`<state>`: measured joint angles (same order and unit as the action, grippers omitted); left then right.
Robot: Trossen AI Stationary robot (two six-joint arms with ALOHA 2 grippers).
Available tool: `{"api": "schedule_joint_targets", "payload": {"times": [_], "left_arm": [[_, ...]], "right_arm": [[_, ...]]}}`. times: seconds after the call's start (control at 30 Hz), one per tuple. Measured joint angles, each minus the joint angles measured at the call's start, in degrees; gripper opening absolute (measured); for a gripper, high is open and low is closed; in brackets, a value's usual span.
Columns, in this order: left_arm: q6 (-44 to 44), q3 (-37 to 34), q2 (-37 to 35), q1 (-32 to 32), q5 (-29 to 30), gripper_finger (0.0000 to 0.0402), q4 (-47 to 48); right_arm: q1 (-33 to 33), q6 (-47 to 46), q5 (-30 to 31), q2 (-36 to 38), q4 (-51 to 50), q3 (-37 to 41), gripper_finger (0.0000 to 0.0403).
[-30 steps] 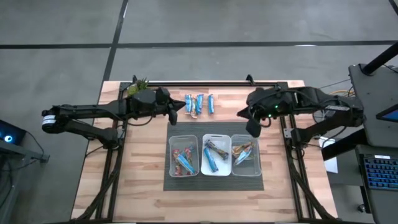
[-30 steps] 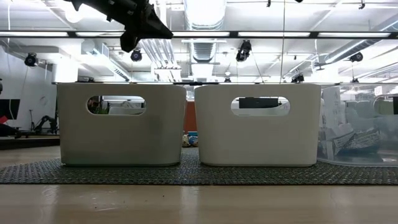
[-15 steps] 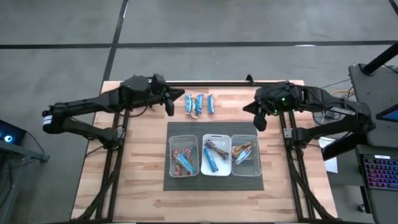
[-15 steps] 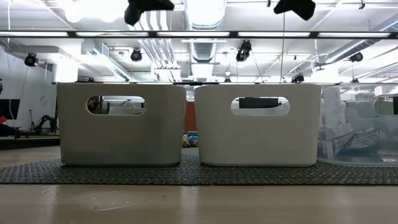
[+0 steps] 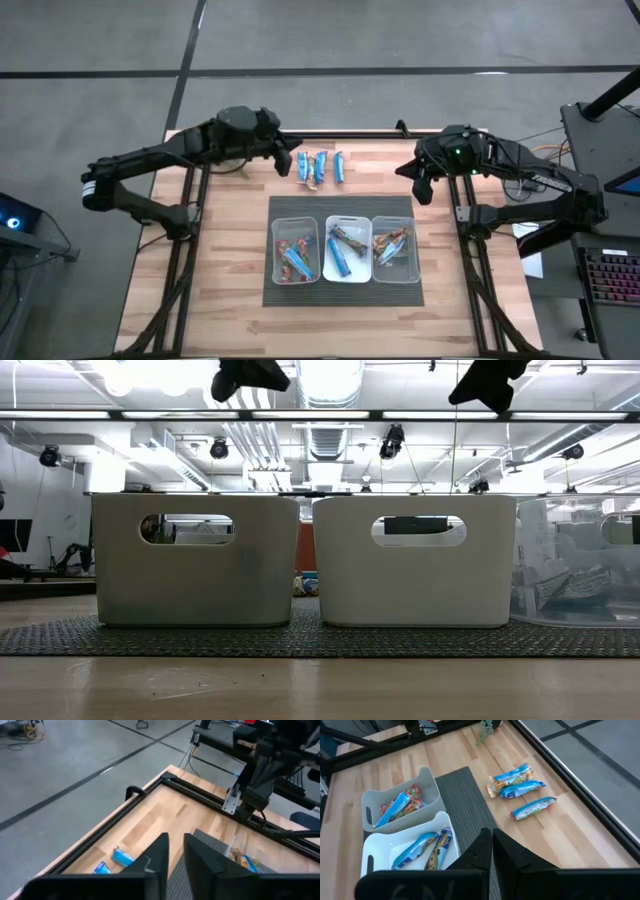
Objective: Pick and place Granola Bars by type
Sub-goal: Put the orange granola bar into the transparent bin
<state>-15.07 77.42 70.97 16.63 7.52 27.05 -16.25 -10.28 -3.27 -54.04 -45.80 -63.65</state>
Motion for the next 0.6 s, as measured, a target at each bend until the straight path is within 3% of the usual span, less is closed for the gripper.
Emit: {"api": "schedule_joint_targets", "payload": {"times": [0.33, 0.6], "left_arm": [[-0.2, 9.8, 7.3, 2.8, 0.3, 0.0168, 10.1], [-2.0, 19.2, 14.9, 4.8, 4.6, 0.0197, 18.8]], "right_arm": [[0.0, 0.0, -0.4, 0.0, -0.2, -0.8, 0.0008], [-0.1, -1.1, -0.2, 0.0, -0.2, -1.0, 0.0008]]}}
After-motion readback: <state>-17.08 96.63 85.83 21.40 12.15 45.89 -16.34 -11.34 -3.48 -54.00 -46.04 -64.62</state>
